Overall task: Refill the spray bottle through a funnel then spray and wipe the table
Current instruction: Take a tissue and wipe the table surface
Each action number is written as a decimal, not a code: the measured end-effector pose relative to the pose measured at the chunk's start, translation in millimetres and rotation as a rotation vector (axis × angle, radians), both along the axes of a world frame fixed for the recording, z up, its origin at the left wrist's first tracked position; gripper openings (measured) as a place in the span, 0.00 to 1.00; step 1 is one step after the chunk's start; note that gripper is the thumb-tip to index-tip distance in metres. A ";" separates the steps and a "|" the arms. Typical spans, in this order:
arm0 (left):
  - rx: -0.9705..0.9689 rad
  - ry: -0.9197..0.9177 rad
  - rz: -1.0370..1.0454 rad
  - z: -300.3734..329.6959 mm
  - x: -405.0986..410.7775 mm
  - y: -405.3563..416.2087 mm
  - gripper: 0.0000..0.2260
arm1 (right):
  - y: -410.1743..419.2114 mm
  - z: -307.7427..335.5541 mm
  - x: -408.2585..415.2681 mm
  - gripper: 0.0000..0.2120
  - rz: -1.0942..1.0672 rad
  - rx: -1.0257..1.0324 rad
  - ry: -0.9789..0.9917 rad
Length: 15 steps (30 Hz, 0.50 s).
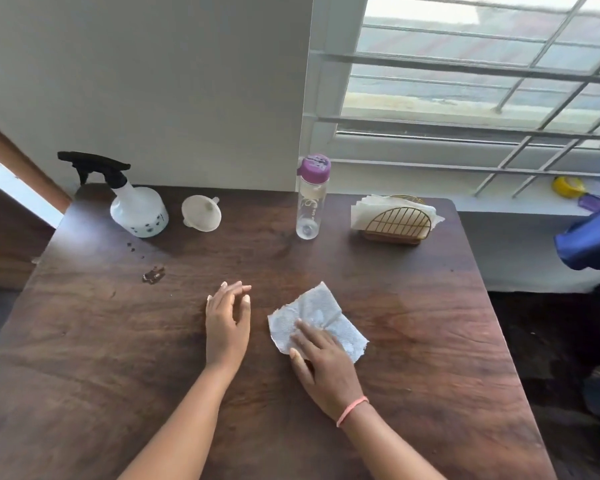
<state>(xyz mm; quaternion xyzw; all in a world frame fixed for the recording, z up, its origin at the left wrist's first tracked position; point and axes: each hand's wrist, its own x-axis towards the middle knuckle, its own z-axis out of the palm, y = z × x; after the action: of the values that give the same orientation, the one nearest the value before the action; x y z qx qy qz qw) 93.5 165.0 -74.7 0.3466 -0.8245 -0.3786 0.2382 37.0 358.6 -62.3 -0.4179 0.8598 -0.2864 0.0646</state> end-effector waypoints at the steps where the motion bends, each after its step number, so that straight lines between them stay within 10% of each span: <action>1: -0.011 -0.009 -0.006 -3.3 1.9 2.1 0.09 | -2.2 1.6 -3.8 0.17 -0.058 0.022 0.051; 10: -0.050 -0.013 -0.023 -9.4 3.4 2.8 0.17 | -10.5 -22.9 -38.1 0.26 -0.014 0.429 0.120; 15: -0.052 -0.023 -0.032 -10.9 3.1 3.9 0.18 | 61.3 -25.2 -108.6 0.31 -0.525 0.527 0.035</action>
<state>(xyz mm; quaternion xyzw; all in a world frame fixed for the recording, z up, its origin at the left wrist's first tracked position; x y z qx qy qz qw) 96.6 168.8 -85.6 0.3315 -0.8421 -0.3568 0.2316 -71.7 419.9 -87.5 -0.1568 0.9829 -0.0549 0.0796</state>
